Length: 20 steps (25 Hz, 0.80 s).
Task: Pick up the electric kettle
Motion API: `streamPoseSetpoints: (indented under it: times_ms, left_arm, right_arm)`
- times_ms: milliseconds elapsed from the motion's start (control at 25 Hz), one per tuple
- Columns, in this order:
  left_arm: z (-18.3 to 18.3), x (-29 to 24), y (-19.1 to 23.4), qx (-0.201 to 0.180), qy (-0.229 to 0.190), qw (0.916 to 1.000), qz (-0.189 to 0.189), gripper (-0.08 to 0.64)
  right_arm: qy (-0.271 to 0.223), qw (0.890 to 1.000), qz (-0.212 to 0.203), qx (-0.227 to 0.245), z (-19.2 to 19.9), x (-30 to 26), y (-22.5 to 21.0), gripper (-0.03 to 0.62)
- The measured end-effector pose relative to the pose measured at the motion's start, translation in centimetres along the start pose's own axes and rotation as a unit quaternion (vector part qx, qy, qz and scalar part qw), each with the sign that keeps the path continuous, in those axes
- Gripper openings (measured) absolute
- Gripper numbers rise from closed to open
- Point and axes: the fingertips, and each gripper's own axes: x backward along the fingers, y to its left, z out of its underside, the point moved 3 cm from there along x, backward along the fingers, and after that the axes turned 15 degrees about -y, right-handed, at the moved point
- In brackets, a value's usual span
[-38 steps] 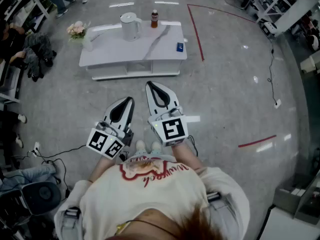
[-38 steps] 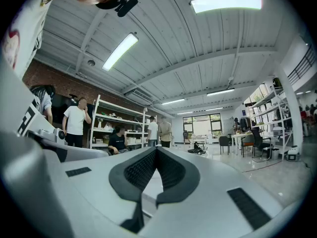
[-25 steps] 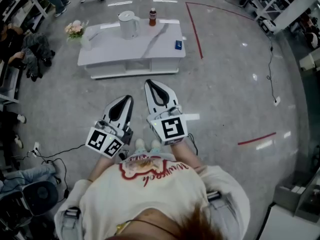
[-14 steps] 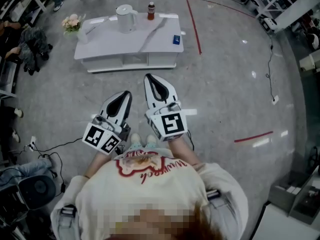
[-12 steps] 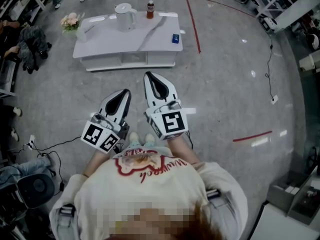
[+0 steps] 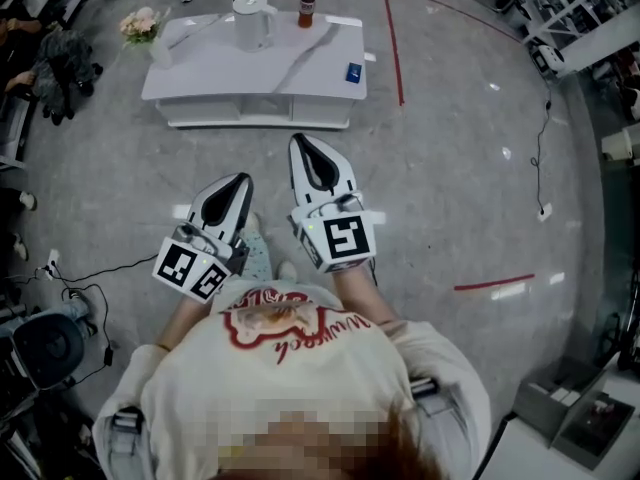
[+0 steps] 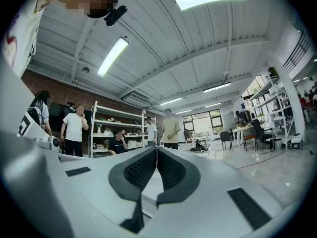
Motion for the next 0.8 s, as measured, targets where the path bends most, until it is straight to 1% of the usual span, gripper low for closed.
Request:
streamPoseSetpoints:
  times_ms: [160,360,440,560,800]
  left_arm:
    - [0.1,-1.1,2.4,0.003,-0.004,1.0000,-0.003,0.012]
    - [0.1,-4.1,7.1,0.008,-0.016,0.9998,0.007,0.012]
    - [0.2,-5.9,9.4,0.012,-0.014,0.9998,0.011,0.013]
    - [-0.4,-9.0,13.0,0.014,-0.013,0.9996,0.021,0.012]
    - [-3.4,-15.3,21.7,0.004,-0.014,0.9987,0.049,0.012]
  right_arm:
    - [-0.006,1.000,0.005,0.008,0.6,-2.0,-0.7,0.015]
    - [0.004,0.999,0.019,0.033,3.3,-5.7,-2.7,0.015]
    - [0.004,0.999,0.028,0.033,3.9,-8.2,-3.8,0.015]
    - [-0.001,0.999,0.030,0.041,4.7,-12.5,-4.7,0.015]
    - [-0.017,0.998,0.040,0.043,6.5,-23.0,-5.5,0.015]
